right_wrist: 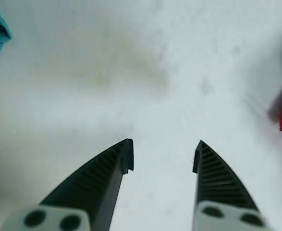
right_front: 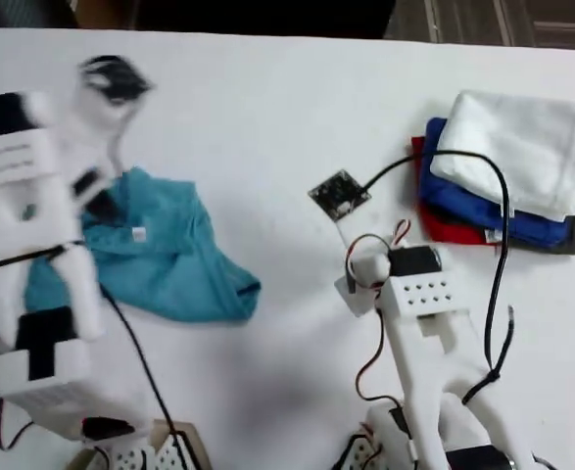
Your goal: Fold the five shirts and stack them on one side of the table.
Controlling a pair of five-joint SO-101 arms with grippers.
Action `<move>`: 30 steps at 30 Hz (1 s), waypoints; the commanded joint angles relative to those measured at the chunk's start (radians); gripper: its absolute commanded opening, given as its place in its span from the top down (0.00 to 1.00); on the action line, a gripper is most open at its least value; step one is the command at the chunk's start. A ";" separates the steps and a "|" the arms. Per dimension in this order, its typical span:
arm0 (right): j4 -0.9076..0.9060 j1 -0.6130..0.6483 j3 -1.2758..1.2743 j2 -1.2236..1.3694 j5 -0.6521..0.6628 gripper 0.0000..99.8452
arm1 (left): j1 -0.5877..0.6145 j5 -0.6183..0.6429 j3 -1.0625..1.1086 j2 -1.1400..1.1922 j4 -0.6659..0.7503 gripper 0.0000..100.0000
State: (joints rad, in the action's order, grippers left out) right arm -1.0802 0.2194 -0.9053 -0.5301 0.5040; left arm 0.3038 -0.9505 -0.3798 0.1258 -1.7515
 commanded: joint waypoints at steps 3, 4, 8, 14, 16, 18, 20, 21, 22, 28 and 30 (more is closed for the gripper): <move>0.044 -0.108 -0.035 -0.048 0.006 0.79 | -0.144 0.011 0.050 0.072 0.011 0.74; 0.044 -0.137 -0.035 -0.048 0.008 0.79 | -0.147 0.011 0.048 0.104 0.011 0.74; 0.044 -0.228 -0.035 -0.045 0.091 0.79 | -0.147 0.011 0.048 0.204 0.049 0.74; 0.044 -0.314 -0.035 -0.042 0.126 0.79 | -0.178 0.014 0.048 0.273 0.075 0.74; 0.044 -0.318 -0.035 -0.041 0.126 0.79 | -0.201 0.015 0.051 0.287 0.075 0.74; 0.044 -0.317 -0.035 -0.041 0.126 0.79 | -0.221 0.015 0.050 0.308 0.083 0.74; 0.044 -0.315 -0.035 -0.041 0.126 0.79 | -0.226 0.015 0.048 0.334 0.110 0.74; 0.044 -0.317 -0.035 -0.041 0.126 0.79 | -0.222 0.015 0.048 0.350 0.127 0.74; 0.042 -0.318 -0.035 -0.041 0.126 0.79 | -0.218 0.015 0.048 0.364 0.143 0.74; 0.044 -0.315 -0.057 -0.047 0.126 0.79 | -0.187 0.015 0.047 0.427 0.187 0.74; 0.044 -0.317 -0.063 -0.044 0.126 0.79 | -0.184 0.015 0.033 0.436 0.184 0.75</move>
State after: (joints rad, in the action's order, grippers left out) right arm -1.0480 -0.0890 -0.9682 -0.5317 0.6222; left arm 0.1074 -0.9475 -0.3276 0.5631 -1.5735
